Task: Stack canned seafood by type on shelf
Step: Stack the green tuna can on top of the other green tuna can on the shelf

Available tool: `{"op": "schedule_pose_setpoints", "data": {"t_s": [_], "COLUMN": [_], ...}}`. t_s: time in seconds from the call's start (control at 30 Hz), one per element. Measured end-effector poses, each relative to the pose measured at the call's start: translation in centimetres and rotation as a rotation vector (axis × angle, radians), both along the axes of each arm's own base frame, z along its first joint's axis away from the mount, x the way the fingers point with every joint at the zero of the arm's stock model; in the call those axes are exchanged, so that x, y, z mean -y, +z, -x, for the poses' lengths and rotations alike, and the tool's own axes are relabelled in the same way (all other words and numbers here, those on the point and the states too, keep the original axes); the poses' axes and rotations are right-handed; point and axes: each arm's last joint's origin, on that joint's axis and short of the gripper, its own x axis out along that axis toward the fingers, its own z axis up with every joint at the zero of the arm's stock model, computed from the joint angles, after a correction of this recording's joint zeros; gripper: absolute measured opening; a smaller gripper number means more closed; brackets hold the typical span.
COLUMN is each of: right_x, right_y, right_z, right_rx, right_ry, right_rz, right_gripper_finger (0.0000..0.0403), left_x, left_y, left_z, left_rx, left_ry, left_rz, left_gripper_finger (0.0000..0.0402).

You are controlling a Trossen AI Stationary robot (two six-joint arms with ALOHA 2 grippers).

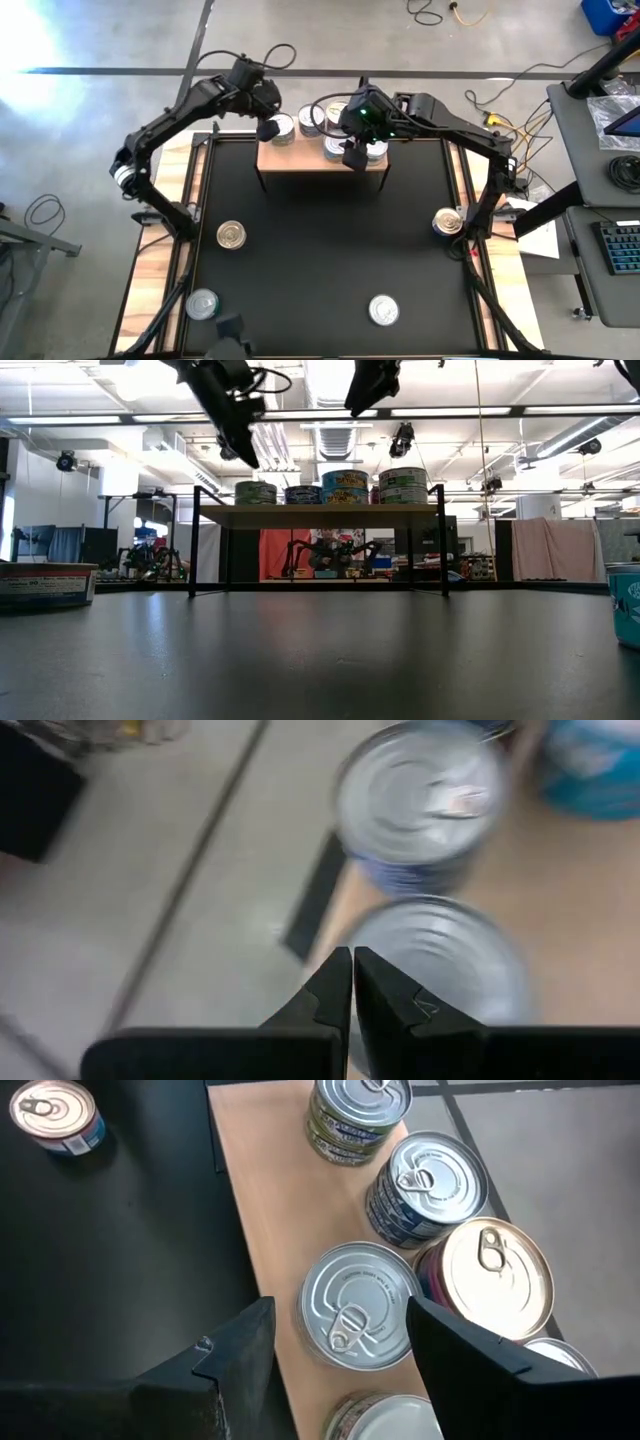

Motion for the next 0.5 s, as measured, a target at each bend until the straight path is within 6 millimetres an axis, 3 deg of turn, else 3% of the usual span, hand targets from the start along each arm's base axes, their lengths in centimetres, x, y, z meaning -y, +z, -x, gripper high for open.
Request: {"op": "schedule_pose_setpoints", "data": {"t_s": [0.23,0.4,0.5], "right_x": [0.1,0.1,0.0], "right_y": [0.2,0.2,0.2], "right_z": [-0.2,-0.2,-0.2], "right_rx": [0.015,0.024,0.019], "right_ry": [0.018,0.019,0.011], "right_rz": [0.022,0.026,0.016], "right_gripper_finger": [0.0219,0.0219,0.0219], "left_x": [1.8,0.6,0.7], "left_y": [1.8,0.1,-0.5], "left_z": [1.3,1.1,1.2], "left_rx": [0.223,0.144,0.088], "left_ry": [-0.068,0.128,0.153], "left_rz": [0.28,0.313,0.342], "left_gripper_finger": [0.0,0.0,0.0]}}
